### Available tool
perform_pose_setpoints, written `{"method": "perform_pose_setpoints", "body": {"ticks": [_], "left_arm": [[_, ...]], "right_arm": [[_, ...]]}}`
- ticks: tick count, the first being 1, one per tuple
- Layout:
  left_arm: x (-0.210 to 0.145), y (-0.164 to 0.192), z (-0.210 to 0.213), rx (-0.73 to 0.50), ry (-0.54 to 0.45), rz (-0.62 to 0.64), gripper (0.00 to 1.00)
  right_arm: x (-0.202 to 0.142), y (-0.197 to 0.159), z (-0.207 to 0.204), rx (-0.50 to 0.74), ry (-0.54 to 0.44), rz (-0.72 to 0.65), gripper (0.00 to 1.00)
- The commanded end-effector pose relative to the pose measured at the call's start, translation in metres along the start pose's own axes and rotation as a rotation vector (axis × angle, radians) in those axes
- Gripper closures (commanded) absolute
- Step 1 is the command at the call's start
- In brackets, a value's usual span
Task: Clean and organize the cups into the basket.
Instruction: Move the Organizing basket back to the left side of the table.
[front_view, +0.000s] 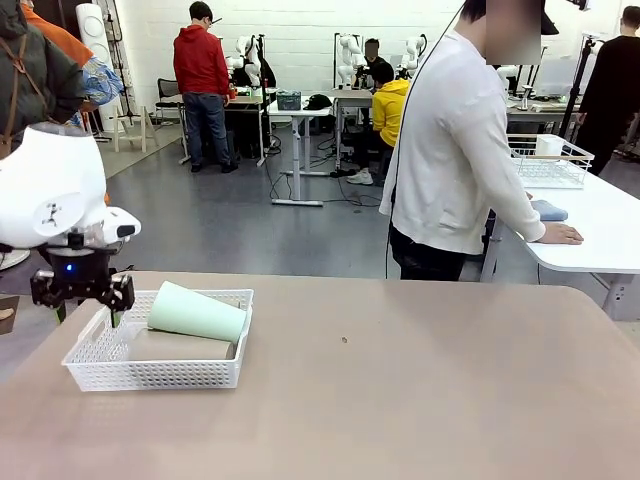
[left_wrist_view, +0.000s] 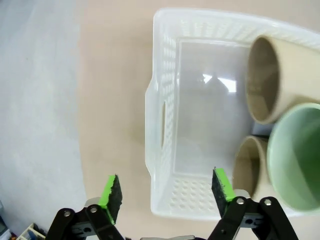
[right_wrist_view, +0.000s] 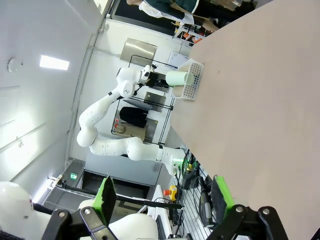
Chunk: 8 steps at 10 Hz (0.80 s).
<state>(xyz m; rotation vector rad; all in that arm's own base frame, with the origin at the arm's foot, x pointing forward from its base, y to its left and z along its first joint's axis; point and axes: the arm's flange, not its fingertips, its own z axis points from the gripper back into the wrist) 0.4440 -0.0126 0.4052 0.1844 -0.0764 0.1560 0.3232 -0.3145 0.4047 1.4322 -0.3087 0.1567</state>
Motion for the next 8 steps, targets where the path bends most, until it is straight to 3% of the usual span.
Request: {"method": "perform_pose_setpoints", "body": {"ticks": [1, 4, 7, 8], "left_arm": [[-0.023, -0.024, 0.072, 0.023, -0.096, 0.029, 0.15], [-0.071, -0.035, 0.148, 0.027, -0.241, 0.055, 0.15], [-0.098, -0.023, 0.144, -0.021, -0.199, 0.095, 0.15], [-0.085, -0.032, 0.17, 0.029, -0.262, 0.04, 0.15]], "right_arm": [[-0.001, 0.0, -0.001, -0.007, 0.004, 0.005, 0.0], [-0.001, 0.0, -0.001, -0.007, 0.004, 0.005, 0.0], [-0.001, 0.0, -0.001, -0.007, 0.004, 0.005, 0.0], [-0.001, 0.0, -0.001, -0.007, 0.004, 0.005, 0.0]]}}
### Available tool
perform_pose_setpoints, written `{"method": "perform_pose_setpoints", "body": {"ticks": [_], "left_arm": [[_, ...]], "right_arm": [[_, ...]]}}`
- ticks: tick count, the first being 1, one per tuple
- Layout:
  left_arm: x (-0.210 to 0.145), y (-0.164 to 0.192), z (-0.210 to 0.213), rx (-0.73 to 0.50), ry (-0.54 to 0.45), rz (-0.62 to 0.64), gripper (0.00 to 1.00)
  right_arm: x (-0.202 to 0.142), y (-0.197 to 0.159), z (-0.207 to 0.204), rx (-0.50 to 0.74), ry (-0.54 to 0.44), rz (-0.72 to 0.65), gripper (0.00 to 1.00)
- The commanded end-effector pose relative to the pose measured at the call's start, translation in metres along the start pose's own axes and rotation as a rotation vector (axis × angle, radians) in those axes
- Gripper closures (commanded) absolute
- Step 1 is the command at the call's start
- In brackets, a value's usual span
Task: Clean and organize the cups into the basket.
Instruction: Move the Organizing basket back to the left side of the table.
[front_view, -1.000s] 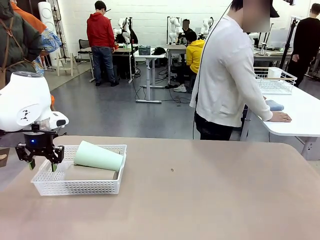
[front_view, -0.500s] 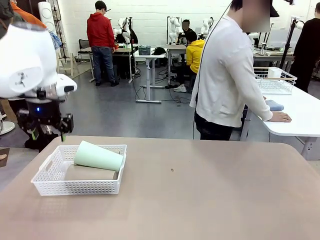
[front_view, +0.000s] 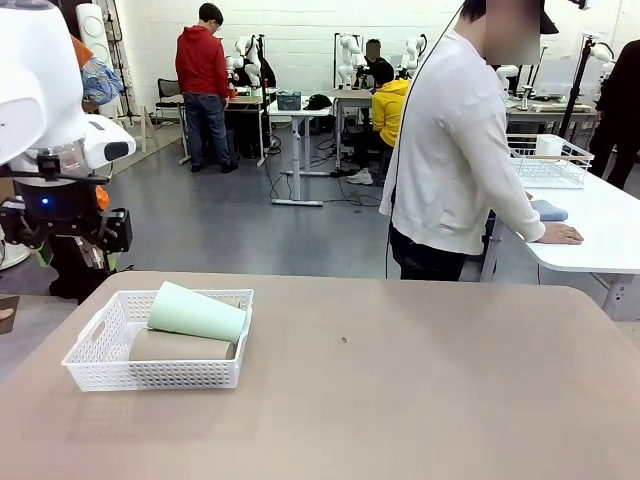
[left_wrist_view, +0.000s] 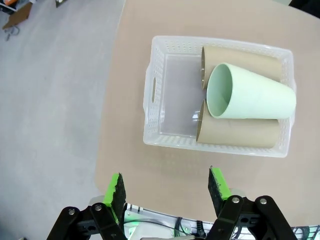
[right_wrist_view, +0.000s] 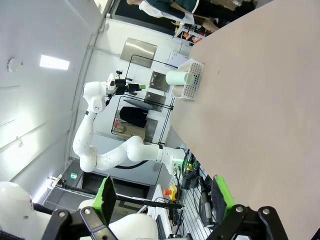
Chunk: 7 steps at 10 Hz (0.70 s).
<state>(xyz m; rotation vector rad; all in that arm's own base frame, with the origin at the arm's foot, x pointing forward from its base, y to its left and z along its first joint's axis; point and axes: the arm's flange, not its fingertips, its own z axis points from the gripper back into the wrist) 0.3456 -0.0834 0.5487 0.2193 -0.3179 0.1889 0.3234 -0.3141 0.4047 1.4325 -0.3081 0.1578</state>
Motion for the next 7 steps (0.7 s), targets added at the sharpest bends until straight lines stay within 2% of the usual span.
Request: {"method": "perform_pose_setpoints", "body": {"ticks": [1, 4, 5, 6, 7], "left_arm": [[0.011, -0.005, 0.007, 0.008, -0.023, -0.016, 0.15], [0.004, -0.004, 0.005, -0.001, -0.01, -0.008, 0.15], [0.04, 0.015, 0.006, -0.115, 0.085, 0.027, 0.15], [0.081, 0.066, 0.007, -0.373, 0.375, 0.005, 0.15], [0.1, 0.118, 0.006, -0.525, 0.464, 0.007, 0.15]], "right_arm": [[-0.002, 0.0, -0.001, -0.008, 0.003, 0.004, 0.0], [-0.002, 0.0, -0.001, -0.008, 0.003, 0.004, 0.0], [-0.002, 0.0, -0.001, -0.008, 0.003, 0.004, 0.0], [-0.002, 0.0, -0.001, -0.008, 0.003, 0.004, 0.0], [-0.002, 0.0, -0.001, -0.008, 0.003, 0.004, 0.0]]}}
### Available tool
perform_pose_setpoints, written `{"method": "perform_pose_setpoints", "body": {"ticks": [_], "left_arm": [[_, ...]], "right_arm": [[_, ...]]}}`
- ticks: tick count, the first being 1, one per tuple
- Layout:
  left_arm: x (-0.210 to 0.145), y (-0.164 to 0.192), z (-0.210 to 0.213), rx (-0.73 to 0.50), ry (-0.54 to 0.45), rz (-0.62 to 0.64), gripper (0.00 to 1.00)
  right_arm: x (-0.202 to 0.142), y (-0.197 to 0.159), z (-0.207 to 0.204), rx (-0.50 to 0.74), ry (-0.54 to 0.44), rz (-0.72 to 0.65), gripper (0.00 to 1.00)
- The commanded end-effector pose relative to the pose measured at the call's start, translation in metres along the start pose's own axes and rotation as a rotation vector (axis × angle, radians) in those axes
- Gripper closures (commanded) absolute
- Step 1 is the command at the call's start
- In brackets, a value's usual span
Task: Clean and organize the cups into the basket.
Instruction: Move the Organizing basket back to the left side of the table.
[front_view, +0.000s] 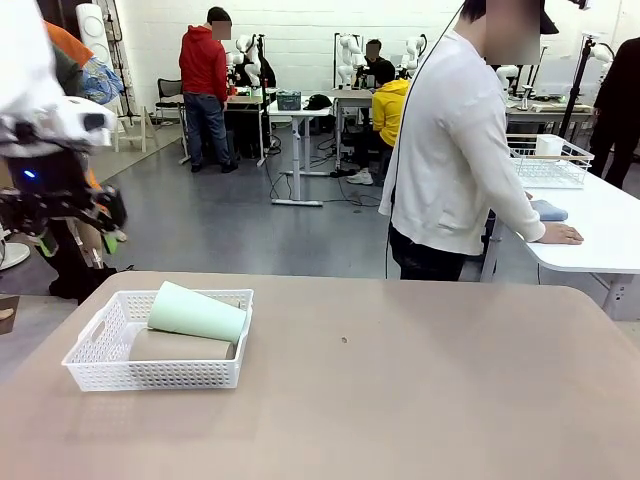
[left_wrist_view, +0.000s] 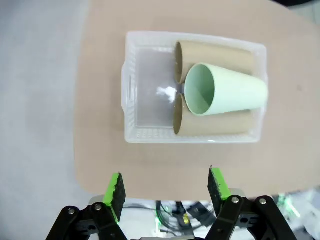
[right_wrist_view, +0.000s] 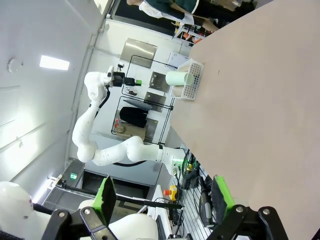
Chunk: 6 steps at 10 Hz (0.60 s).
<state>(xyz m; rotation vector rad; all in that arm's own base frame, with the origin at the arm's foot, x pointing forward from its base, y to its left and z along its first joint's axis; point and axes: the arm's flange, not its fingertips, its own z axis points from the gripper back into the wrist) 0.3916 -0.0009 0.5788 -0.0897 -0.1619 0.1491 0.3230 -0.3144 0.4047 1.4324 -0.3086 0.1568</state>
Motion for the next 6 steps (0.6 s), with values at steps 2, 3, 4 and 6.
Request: {"method": "perform_pose_setpoints", "body": {"ticks": [2, 3, 4, 6], "left_arm": [[0.046, 0.129, 0.057, -0.494, 0.396, -0.015, 0.15], [0.051, 0.174, 0.062, -0.647, 0.416, -0.059, 0.15], [0.051, 0.208, 0.06, -0.773, 0.422, -0.105, 0.15], [0.055, 0.268, 0.05, -0.993, 0.421, -0.154, 0.15]], "right_arm": [[-0.001, 0.0, -0.001, -0.007, 0.004, 0.005, 0.0], [-0.001, 0.0, -0.001, -0.007, 0.004, 0.005, 0.0], [-0.001, 0.0, -0.001, -0.007, 0.004, 0.005, 0.0], [-0.001, 0.0, -0.001, -0.007, 0.004, 0.005, 0.0]]}}
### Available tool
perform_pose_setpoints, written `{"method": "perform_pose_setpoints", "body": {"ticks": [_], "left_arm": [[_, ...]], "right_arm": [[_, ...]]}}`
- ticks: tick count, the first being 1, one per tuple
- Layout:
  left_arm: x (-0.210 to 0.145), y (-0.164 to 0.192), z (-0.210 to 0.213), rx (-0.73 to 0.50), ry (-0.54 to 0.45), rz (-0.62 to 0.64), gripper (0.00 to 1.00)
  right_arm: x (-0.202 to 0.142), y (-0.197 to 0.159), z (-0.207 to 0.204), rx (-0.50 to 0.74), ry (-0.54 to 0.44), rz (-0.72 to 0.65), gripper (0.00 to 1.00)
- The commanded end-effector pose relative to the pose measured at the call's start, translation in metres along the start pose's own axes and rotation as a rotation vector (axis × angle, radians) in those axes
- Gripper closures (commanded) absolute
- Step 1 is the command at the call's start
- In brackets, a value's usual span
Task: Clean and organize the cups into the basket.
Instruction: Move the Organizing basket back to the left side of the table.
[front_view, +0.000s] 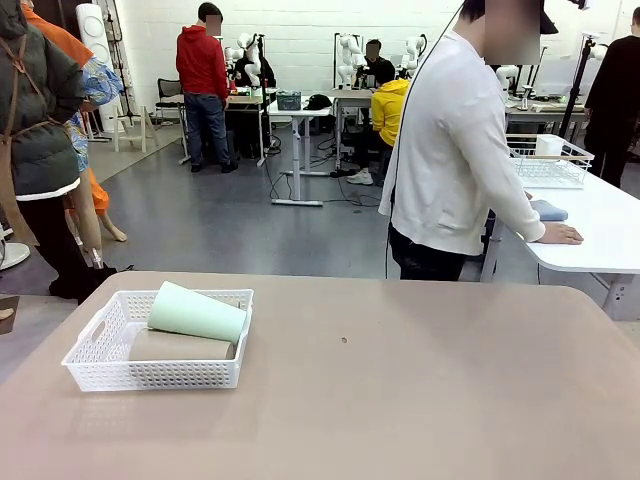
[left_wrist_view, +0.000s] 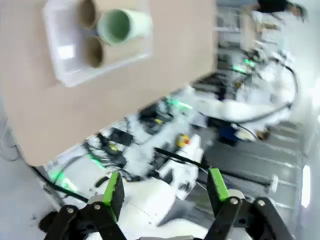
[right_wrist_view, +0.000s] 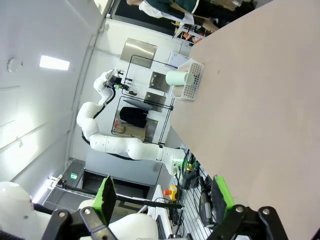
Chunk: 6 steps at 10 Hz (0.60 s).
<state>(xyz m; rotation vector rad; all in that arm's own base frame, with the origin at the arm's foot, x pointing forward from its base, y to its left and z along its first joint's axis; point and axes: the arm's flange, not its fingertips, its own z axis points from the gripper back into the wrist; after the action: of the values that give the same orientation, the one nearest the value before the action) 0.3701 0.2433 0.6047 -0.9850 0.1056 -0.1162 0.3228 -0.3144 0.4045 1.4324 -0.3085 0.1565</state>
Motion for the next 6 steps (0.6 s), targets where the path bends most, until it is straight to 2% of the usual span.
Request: {"method": "perform_pose_setpoints", "body": {"ticks": [1, 4, 6], "left_arm": [[0.023, 0.04, 0.048, -0.182, 0.075, 0.032, 0.15], [0.023, 0.106, 0.08, -0.414, 0.158, -0.047, 0.15], [0.018, 0.13, 0.096, -0.463, 0.155, -0.06, 0.15]], "right_arm": [[-0.001, 0.0, -0.001, -0.007, 0.004, 0.005, 0.0], [-0.001, 0.0, -0.001, -0.007, 0.004, 0.005, 0.0], [-0.001, 0.0, -0.001, -0.007, 0.004, 0.005, 0.0]]}}
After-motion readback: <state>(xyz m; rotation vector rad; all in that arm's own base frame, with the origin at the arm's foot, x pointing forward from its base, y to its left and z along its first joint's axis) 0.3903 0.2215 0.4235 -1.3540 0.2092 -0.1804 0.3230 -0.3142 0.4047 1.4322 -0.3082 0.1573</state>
